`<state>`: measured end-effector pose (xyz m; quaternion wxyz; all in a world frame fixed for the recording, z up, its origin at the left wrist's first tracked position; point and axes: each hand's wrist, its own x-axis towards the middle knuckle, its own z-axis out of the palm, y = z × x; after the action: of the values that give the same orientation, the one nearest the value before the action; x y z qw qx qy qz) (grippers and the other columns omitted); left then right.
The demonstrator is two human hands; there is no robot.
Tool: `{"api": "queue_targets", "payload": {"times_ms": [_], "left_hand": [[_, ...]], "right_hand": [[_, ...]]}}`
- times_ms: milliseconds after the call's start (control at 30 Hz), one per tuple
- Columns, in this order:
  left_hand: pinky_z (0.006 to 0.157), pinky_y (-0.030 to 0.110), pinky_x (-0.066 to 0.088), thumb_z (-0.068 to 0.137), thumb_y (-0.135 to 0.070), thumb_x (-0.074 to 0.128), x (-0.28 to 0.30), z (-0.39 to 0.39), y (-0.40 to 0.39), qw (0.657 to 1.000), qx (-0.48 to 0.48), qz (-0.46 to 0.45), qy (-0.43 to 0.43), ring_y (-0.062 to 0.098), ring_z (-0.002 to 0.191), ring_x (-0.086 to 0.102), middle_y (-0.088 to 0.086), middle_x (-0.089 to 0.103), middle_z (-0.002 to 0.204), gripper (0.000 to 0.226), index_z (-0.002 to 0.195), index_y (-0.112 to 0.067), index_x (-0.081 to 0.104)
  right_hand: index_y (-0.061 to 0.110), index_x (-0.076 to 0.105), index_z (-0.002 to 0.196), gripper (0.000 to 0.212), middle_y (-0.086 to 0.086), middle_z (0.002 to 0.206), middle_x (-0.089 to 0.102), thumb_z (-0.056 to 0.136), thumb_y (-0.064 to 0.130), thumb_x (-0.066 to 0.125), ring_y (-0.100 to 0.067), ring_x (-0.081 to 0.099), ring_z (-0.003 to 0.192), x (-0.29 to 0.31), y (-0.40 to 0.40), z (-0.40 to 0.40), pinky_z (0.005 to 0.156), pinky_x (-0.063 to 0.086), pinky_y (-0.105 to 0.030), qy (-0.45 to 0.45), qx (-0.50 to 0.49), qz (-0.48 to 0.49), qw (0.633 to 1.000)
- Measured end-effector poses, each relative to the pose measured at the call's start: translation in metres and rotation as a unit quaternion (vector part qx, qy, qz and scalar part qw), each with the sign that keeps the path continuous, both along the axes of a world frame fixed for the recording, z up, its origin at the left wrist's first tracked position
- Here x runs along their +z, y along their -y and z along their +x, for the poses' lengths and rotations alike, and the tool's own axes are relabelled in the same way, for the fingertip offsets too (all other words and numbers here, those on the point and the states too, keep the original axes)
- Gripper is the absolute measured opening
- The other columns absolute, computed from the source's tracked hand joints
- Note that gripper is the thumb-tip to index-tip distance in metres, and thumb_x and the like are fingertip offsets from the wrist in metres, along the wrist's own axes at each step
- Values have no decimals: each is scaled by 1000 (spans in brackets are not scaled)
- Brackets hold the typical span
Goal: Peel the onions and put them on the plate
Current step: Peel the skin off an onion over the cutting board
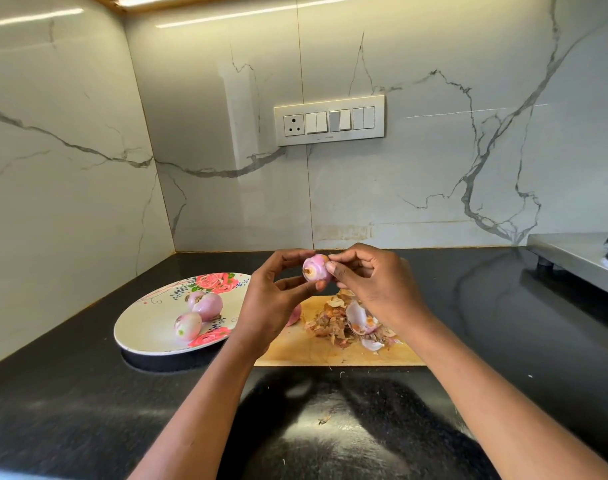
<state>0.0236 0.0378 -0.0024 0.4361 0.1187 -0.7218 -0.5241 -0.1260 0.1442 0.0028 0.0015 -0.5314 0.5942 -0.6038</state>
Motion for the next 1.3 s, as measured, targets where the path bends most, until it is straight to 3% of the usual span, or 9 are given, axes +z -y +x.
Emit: {"api": "queue_targets", "payload": {"times_ms": [433,667,933,1133,1300], "left_hand": [[81,20,57,78,-3,82,0,2,-1,1000,-6,-4,1,11,104,72,-14,72,115,45,117,-19,69],[78,16,55,80,1,80,2,2,-2,1000,-15,-1,-4,6,102,72,-16,73,112,45,120,-16,68],[80,18,56,79,0,81,-1,2,0,1000,-15,3,-1,10,104,72,-12,72,117,44,117,-18,68],[79,17,55,79,1,80,0,2,-1,1000,-17,2,-4,7,102,72,-7,72,118,45,119,-14,67],[78,18,56,79,0,80,0,2,-1,1000,-17,2,-2,10,102,73,-13,73,113,45,120,-14,67]], "right_hand": [[17,77,96,8,4,83,76,90,14,75,-12,74,75,-2,-1,-2,74,64,-42,-16,-13,-12,1000],[20,78,97,11,6,86,77,87,22,79,-7,73,80,1,-4,1,76,63,-35,-19,0,-9,1000],[16,78,93,5,6,85,77,88,17,77,-10,73,77,0,-4,-2,72,62,-39,-49,-18,-6,999],[16,76,95,6,4,82,76,89,16,76,-12,74,76,-1,-4,-2,74,63,-42,-24,-12,-8,1000],[16,76,101,19,8,88,77,86,27,79,-4,73,82,1,-4,2,75,63,-30,-46,-6,-5,999]]}}
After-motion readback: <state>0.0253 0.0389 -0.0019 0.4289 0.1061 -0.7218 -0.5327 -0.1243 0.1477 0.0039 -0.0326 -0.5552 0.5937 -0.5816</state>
